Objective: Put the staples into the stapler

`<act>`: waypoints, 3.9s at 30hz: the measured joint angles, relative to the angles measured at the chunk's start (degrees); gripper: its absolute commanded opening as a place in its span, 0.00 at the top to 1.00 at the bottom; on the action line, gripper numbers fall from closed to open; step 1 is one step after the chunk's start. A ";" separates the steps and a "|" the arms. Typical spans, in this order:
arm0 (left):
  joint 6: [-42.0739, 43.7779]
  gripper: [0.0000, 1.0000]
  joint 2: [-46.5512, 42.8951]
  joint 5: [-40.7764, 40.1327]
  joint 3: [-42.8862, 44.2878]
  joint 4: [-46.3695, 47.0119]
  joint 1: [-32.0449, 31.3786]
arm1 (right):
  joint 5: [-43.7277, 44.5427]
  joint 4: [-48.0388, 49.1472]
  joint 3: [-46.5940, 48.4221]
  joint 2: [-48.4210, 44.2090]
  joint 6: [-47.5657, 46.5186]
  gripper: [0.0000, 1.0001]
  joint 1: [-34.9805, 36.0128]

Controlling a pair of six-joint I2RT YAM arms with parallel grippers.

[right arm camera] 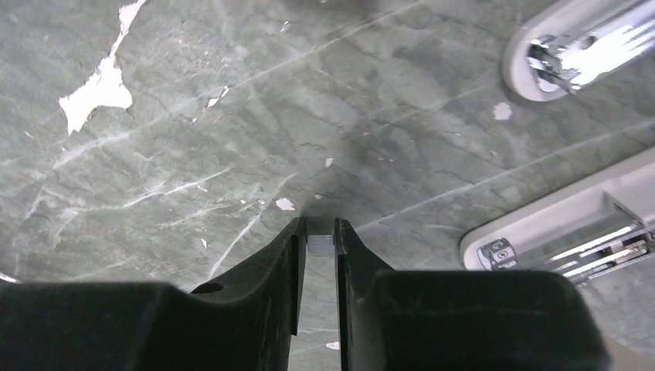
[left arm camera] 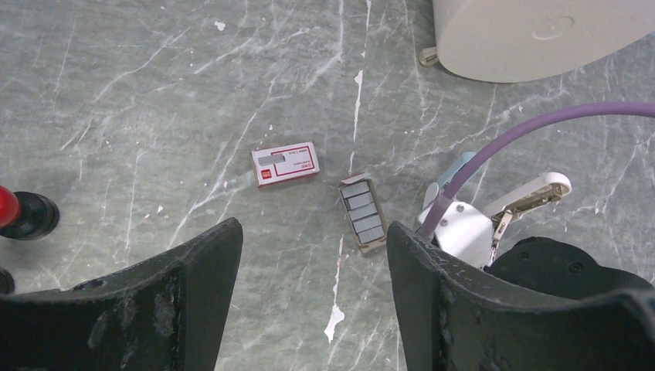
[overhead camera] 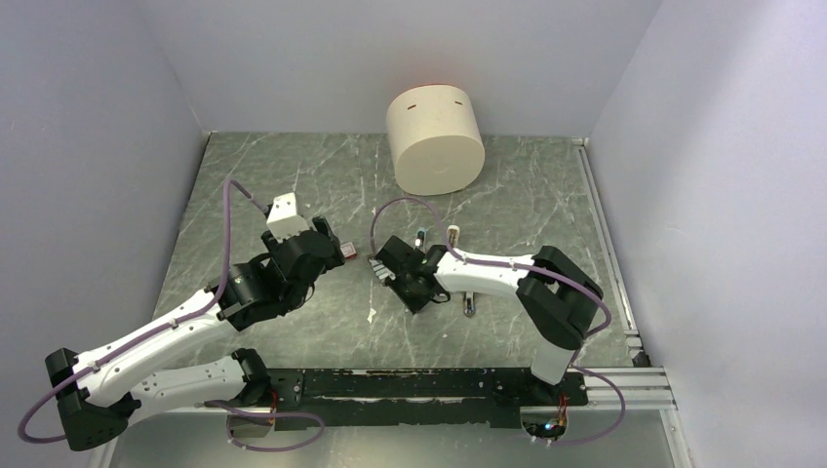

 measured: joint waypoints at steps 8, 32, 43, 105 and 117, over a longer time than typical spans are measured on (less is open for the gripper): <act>0.00 0.27 0.00 0.00 0.00 0.02 0.00 | 7.21 1.84 0.00 -5.95 7.80 0.77 -0.63; 0.02 0.26 -0.07 1.31 -0.39 0.66 0.00 | 22.62 4.13 8.59 0.22 29.64 0.75 -8.13; 0.76 0.25 0.68 1.40 -0.46 1.66 0.02 | 22.91 4.04 9.18 4.79 31.95 0.75 -8.63; 1.77 0.26 2.21 1.44 -0.46 2.47 0.02 | 20.96 4.24 8.70 5.92 35.43 0.75 -9.86; 1.77 0.26 2.21 1.44 -0.46 2.47 0.02 | 21.07 2.69 9.99 6.36 34.34 0.65 -9.55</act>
